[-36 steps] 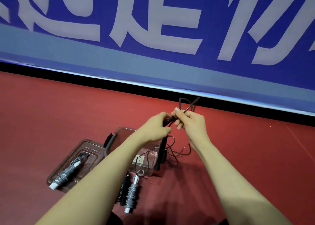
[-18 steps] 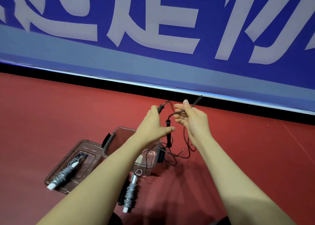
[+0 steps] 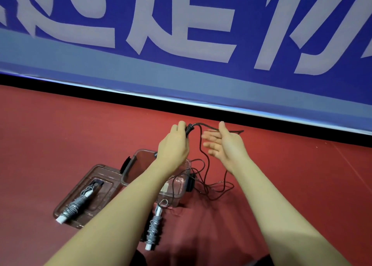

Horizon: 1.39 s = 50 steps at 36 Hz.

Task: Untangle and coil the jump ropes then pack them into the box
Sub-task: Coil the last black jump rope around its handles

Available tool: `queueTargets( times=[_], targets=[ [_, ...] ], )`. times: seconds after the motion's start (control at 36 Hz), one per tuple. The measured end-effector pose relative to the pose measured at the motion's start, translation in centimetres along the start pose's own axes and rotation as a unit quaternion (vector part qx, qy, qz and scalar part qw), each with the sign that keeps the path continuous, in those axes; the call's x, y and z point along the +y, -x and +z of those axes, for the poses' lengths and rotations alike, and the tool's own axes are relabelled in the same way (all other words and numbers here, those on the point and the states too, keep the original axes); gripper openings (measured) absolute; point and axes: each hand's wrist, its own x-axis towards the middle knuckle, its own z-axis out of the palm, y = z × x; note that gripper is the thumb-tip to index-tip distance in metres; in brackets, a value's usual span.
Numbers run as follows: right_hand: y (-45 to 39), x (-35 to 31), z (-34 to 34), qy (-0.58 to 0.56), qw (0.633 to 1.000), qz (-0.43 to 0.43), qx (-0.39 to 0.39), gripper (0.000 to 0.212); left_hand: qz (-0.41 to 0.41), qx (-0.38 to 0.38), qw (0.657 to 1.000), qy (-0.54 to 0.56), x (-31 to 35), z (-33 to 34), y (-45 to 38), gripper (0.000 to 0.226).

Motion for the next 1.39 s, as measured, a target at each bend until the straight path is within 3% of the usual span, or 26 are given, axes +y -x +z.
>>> queueTargets(
  times=[0.06,0.11,0.17,0.25,0.31,0.36,0.42,0.47,0.64,0.75,0.83,0.92,1.0,1.08,1.17,1.25,1.39],
  targets=[
    [0.3,0.0,-0.1,0.138,0.990,0.011,0.012,0.068,0.011,0.003,0.999,-0.038,-0.2,-0.2,-0.2,0.015],
    [0.6,0.0,-0.1,0.266,0.962,-0.026,0.047,0.069,0.024,0.002,0.997,-0.078,-0.5,-0.3,-0.3,0.018],
    [0.7,0.1,-0.2,0.368,0.915,-0.126,0.109,0.061,0.039,0.000,0.993,-0.113,-0.5,-0.6,-0.3,0.020],
    [0.4,0.3,-0.1,0.392,0.864,-0.277,0.152,0.033,0.061,0.001,0.988,-0.141,-0.3,-1.0,-0.2,0.019],
    [-0.1,0.7,0.2,0.376,0.874,-0.293,0.095,0.013,0.083,0.010,0.987,-0.134,-0.2,-1.2,-0.1,0.017],
    [-0.7,1.3,0.3,0.364,0.893,-0.263,0.018,0.025,0.113,0.016,0.985,-0.131,-0.1,-1.4,-0.2,0.023],
    [-0.8,1.6,0.1,0.351,0.903,-0.248,-0.024,0.020,0.125,0.033,0.982,-0.135,-0.2,-1.4,-0.3,0.028],
    [-0.6,1.7,0.1,0.329,0.910,-0.248,-0.047,0.019,0.116,0.017,0.986,-0.114,0.1,-1.5,-0.1,0.018],
    [-0.1,1.2,0.3,0.269,0.912,-0.307,-0.045,0.020,0.101,0.004,0.993,-0.063,0.3,-1.8,-0.1,0.006],
    [0.1,0.7,0.4,0.259,0.909,-0.325,-0.043,0.027,0.093,-0.002,0.993,0.072,0.1,-2.1,-0.1,0.015],
    [0.0,0.6,0.1,0.252,0.916,-0.307,-0.052,0.020,0.074,0.002,0.985,0.153,0.3,-2.1,0.1,0.018],
    [-0.5,1.0,-0.5,0.325,0.901,-0.280,-0.061,0.017,0.019,0.030,0.961,0.273,0.9,-2.6,0.1,0.019],
    [-0.5,1.5,-0.6,0.325,0.908,-0.249,-0.084,0.020,-0.024,0.044,0.936,0.348,1.3,-2.9,-0.1,0.017],
    [-0.4,1.6,-0.6,0.333,0.908,-0.236,-0.098,0.022,-0.068,0.033,0.888,0.455,1.4,-2.9,-0.2,0.021],
    [-0.1,1.6,-0.6,0.304,0.922,-0.214,-0.112,0.027,-0.098,0.033,0.825,0.556,1.7,-3.1,-0.3,0.036],
    [0.3,1.4,-0.2,0.234,0.950,-0.161,-0.130,0.044,-0.132,0.059,0.797,0.586,2.1,-3.1,-0.5,0.040],
    [0.2,1.6,1.0,0.272,0.950,-0.151,-0.032,0.057,-0.173,0.108,0.757,0.621,3.1,-3.1,-0.9,0.030]
  ],
)
